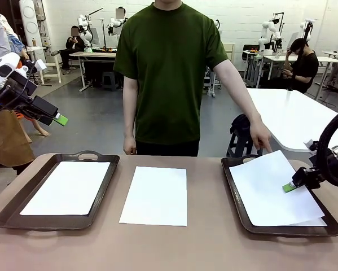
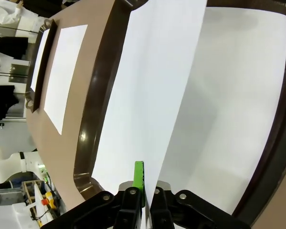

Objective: Sort the A4 documents.
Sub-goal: Place the A4 Paper in the designated Handle tray, then receive the A4 Paper.

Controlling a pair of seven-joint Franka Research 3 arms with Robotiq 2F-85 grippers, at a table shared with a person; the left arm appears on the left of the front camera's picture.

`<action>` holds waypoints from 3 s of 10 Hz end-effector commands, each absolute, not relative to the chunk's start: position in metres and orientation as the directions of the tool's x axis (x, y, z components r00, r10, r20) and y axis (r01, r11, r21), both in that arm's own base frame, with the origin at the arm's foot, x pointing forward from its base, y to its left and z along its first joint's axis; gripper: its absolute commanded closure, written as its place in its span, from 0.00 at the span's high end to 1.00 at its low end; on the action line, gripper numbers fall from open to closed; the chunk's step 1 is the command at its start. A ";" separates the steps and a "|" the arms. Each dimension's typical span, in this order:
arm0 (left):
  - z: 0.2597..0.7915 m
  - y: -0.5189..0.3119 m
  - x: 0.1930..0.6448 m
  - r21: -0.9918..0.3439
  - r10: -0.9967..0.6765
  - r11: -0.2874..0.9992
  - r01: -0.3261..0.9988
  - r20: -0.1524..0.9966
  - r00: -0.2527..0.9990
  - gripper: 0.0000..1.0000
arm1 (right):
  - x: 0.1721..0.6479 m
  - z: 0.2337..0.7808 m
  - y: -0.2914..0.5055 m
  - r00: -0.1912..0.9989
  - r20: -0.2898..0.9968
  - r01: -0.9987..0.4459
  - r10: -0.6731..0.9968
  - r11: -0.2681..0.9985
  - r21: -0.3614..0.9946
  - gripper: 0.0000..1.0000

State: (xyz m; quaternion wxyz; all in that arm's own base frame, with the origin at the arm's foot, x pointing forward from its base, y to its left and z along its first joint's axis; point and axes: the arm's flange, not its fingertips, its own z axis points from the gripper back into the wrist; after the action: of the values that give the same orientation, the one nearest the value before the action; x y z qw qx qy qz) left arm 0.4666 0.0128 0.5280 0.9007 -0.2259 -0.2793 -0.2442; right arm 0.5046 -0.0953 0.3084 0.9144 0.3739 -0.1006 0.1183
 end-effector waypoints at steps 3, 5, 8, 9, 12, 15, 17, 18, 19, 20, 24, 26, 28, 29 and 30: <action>0.529 0.013 0.467 -0.259 -0.315 0.784 0.564 0.617 0.721 1.00 | 0.504 0.317 -0.090 0.959 0.246 -0.268 0.141 0.734 0.624 0.24; 0.529 0.013 0.467 -0.259 -0.315 0.784 0.564 0.617 0.721 1.00 | 0.501 0.332 -0.087 0.945 0.277 -0.304 0.174 0.780 0.547 0.44; 0.529 0.013 0.467 -0.259 -0.315 0.784 0.564 0.617 0.721 1.00 | 0.501 0.351 -0.087 0.933 0.290 -0.325 0.212 0.844 0.427 0.83; 0.529 0.013 0.467 -0.259 -0.315 0.784 0.564 0.617 0.721 1.00 | 0.502 0.357 -0.091 0.931 0.294 -0.323 0.215 0.861 0.394 0.64; 0.529 0.013 0.467 -0.259 -0.315 0.784 0.564 0.617 0.721 1.00 | 0.504 0.365 -0.097 0.934 0.291 -0.309 0.207 0.875 0.372 1.00; 0.529 0.013 0.467 -0.259 -0.315 0.784 0.564 0.617 0.721 1.00 | 0.504 0.367 -0.094 0.930 0.307 -0.303 0.200 0.891 0.338 1.00; 0.529 0.013 0.467 -0.259 -0.315 0.784 0.564 0.617 0.721 1.00 | 0.510 0.366 -0.102 0.926 0.310 -0.329 0.214 0.859 0.391 1.00; 0.529 0.013 0.467 -0.259 -0.315 0.784 0.564 0.617 0.721 1.00 | 0.510 0.366 -0.102 0.926 0.310 -0.329 0.214 0.859 0.391 1.00; 0.529 0.013 0.467 -0.259 -0.315 0.784 0.564 0.617 0.721 1.00 | 0.510 0.366 -0.102 0.926 0.310 -0.329 0.214 0.859 0.391 1.00; 0.529 0.013 0.467 -0.259 -0.315 0.784 0.564 0.617 0.721 1.00 | 0.510 0.366 -0.102 0.926 0.310 -0.329 0.214 0.859 0.391 1.00; 0.529 0.013 0.467 -0.259 -0.315 0.784 0.564 0.617 0.721 1.00 | 0.510 0.366 -0.102 0.926 0.310 -0.329 0.214 0.859 0.391 1.00; 0.529 0.013 0.467 -0.259 -0.315 0.784 0.564 0.617 0.721 1.00 | 0.510 0.366 -0.102 0.926 0.310 -0.329 0.214 0.859 0.391 1.00; 0.529 0.013 0.467 -0.259 -0.315 0.784 0.564 0.617 0.721 1.00 | 0.510 0.366 -0.102 0.926 0.310 -0.329 0.214 0.859 0.391 1.00; 0.529 0.013 0.467 -0.259 -0.315 0.784 0.564 0.617 0.721 1.00 | 0.510 0.366 -0.102 0.926 0.310 -0.329 0.214 0.859 0.391 1.00; 0.529 0.013 0.467 -0.259 -0.315 0.784 0.564 0.617 0.721 1.00 | 0.510 0.366 -0.102 0.926 0.310 -0.329 0.214 0.859 0.391 1.00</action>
State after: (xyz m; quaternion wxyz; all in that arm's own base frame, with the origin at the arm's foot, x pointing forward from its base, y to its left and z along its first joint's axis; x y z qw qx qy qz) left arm 0.4666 0.0128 0.5280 0.9007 -0.2259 -0.2793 -0.2442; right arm 0.5108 -0.1016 0.3661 0.9561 0.2217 -0.1309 0.1399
